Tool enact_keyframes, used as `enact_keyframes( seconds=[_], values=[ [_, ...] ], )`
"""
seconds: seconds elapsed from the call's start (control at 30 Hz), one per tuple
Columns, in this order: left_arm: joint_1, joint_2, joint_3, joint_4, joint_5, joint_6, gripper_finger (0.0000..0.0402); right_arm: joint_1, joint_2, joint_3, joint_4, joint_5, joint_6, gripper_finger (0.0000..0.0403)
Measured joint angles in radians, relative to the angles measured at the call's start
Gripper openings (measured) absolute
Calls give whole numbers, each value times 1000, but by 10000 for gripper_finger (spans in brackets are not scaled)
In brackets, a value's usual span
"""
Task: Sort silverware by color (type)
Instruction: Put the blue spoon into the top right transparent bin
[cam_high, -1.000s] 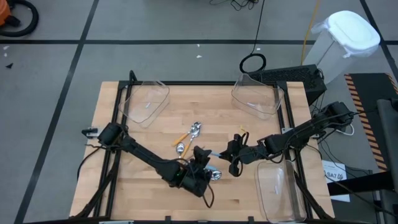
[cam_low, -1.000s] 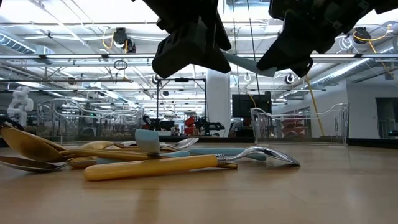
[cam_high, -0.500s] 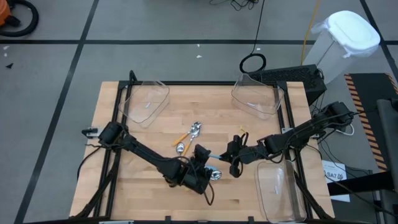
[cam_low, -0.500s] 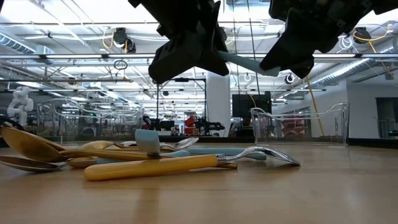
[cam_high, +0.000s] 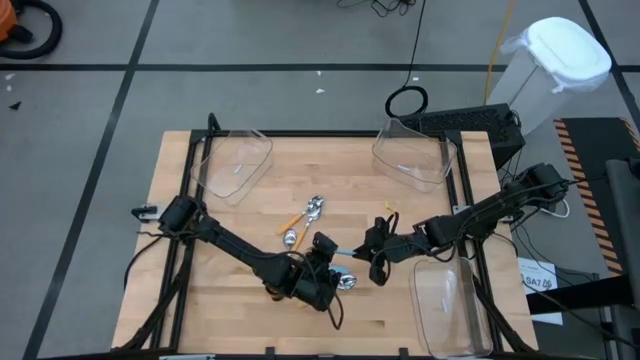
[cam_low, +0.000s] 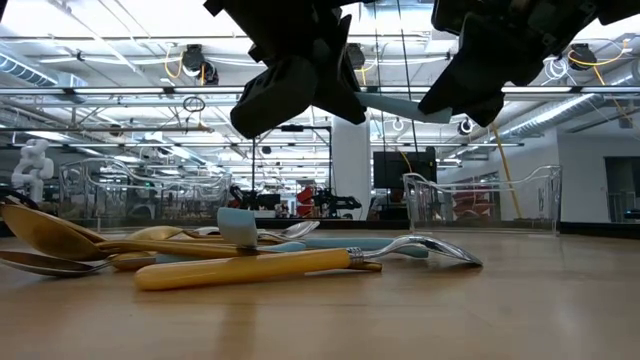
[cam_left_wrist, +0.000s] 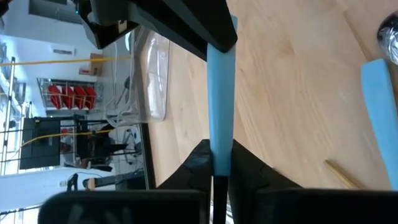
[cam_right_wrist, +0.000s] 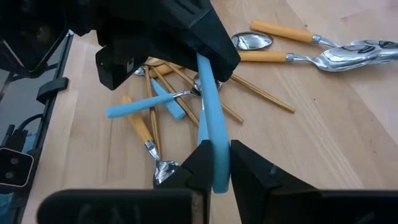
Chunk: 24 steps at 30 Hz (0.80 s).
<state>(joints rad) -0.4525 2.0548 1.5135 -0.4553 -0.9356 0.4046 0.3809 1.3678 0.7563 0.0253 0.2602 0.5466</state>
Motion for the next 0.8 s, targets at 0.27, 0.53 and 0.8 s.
enact_keyframes(
  seconds=[0.27, 0.53, 0.8],
  values=[
    [16, -3, 0, -8, 97, -103, 22, 35, -1, 0, 15, 67, -133, 109],
    [66, -39, -1, -77, 166, -332, 22, 138, -1, 0, 13, 307, -410, 174],
    [53, -51, -1, -44, 206, -498, 22, 231, -1, 10, 8, 472, -518, 214]
  ],
)
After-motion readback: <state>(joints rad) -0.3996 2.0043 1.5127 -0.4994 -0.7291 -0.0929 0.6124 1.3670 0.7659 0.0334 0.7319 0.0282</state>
